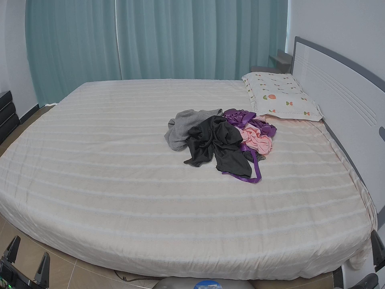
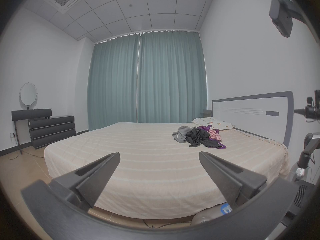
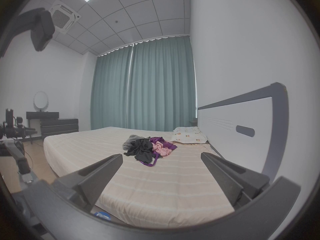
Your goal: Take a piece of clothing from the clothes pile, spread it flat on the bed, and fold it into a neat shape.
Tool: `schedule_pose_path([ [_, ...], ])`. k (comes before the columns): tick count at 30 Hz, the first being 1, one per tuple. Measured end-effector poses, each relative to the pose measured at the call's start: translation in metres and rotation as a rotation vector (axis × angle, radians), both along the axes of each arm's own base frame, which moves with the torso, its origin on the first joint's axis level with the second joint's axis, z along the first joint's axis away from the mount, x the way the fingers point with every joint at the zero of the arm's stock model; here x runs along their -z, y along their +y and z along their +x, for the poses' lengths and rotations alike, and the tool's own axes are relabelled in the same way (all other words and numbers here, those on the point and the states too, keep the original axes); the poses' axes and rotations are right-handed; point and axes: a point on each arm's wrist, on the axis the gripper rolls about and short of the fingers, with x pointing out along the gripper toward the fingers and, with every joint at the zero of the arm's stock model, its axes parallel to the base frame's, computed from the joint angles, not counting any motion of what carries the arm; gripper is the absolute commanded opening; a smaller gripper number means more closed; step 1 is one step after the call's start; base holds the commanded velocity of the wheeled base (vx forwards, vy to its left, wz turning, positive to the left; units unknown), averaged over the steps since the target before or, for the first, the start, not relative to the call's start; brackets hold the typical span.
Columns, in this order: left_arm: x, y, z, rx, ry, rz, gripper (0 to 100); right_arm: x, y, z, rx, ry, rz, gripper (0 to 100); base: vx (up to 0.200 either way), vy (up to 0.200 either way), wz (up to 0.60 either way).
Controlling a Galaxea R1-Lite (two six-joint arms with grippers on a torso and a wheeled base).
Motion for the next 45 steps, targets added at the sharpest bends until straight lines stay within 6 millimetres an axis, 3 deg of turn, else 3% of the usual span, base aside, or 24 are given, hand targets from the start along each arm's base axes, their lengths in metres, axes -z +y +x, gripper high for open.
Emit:
schedule_pose_path([
  [4,0.000,0.000,0.000,0.000,0.000,0.000,100,-0.024,0.001,0.011,-0.037,0.036,0.010,100,0.000,0.000,0.00],
  [9,0.000,0.000,0.000,0.000,0.000,0.000,100,-0.043,0.003,0.045,-0.089,0.140,0.045,100,0.000,0.000,0.00],
  [17,0.000,0.000,0.000,0.000,0.000,0.000,100,-0.056,0.013,0.114,-0.151,0.295,0.100,100,0.000,0.000,0.00],
  [24,0.000,0.000,0.000,0.000,0.000,0.000,100,-0.055,0.029,0.190,-0.180,0.416,0.134,100,0.000,0.000,0.00],
  [32,0.000,0.000,0.000,0.000,0.000,0.000,100,-0.037,0.055,0.284,-0.188,0.504,0.159,100,0.000,0.000,0.00],
  [39,0.000,0.000,0.000,0.000,0.000,0.000,100,-0.002,0.086,0.375,-0.181,0.553,0.206,100,0.000,0.000,0.00],
  [45,0.000,0.000,0.000,0.000,0.000,0.000,100,0.032,0.114,0.440,-0.166,0.584,0.293,100,0.000,0.000,0.00],
])
